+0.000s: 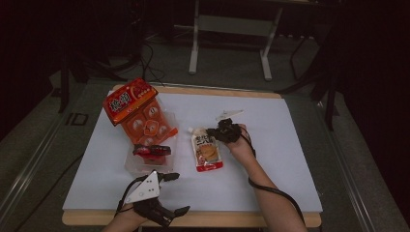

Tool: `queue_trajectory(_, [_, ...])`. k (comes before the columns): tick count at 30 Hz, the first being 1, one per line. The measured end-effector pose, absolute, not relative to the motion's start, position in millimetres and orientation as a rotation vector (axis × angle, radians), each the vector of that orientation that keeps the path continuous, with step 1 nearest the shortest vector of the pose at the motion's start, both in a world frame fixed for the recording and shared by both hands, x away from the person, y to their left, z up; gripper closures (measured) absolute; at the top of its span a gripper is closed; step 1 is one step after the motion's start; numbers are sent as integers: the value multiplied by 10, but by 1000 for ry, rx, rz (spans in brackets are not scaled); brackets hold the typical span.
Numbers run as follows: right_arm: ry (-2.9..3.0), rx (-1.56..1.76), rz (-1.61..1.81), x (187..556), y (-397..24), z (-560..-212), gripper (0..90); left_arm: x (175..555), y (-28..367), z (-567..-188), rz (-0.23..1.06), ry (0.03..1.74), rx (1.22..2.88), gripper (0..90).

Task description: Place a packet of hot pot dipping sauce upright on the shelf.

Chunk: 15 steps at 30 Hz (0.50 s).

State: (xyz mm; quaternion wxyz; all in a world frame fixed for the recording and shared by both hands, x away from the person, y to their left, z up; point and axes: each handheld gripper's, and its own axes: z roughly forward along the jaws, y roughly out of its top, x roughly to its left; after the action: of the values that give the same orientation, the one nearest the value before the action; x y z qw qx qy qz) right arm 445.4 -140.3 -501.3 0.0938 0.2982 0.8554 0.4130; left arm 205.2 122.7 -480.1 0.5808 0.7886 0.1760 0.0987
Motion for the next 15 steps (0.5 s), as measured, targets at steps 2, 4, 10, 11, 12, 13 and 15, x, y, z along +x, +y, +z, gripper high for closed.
queue_trajectory(2, [2529, 868, 1237, 4416, -1428, -4965, 897, 2057, 1222, -4804, 229, 412, 1843, 24])
queue_trajectory(4, [2519, 846, 1264, 4357, -1464, -4890, 897, 2063, 1212, -4806, 225, 412, 1842, 24])
queue_trajectory(10, [2497, 819, 1316, 4236, -1522, -4768, 897, 2070, 1199, -4815, 228, 413, 1844, 24])
queue_trajectory(11, [2492, 814, 1326, 4213, -1530, -4750, 897, 2073, 1197, -4819, 231, 412, 1844, 24])
queue_trajectory(12, [2487, 813, 1336, 4189, -1537, -4731, 897, 2076, 1196, -4823, 233, 412, 1849, 24])
queue_trajectory(13, [2484, 809, 1349, 4166, -1544, -4713, 897, 2079, 1195, -4826, 229, 414, 1850, 24])
queue_trajectory(15, [2476, 799, 1364, 4121, -1557, -4674, 897, 2086, 1196, -4831, 222, 414, 1842, 24])
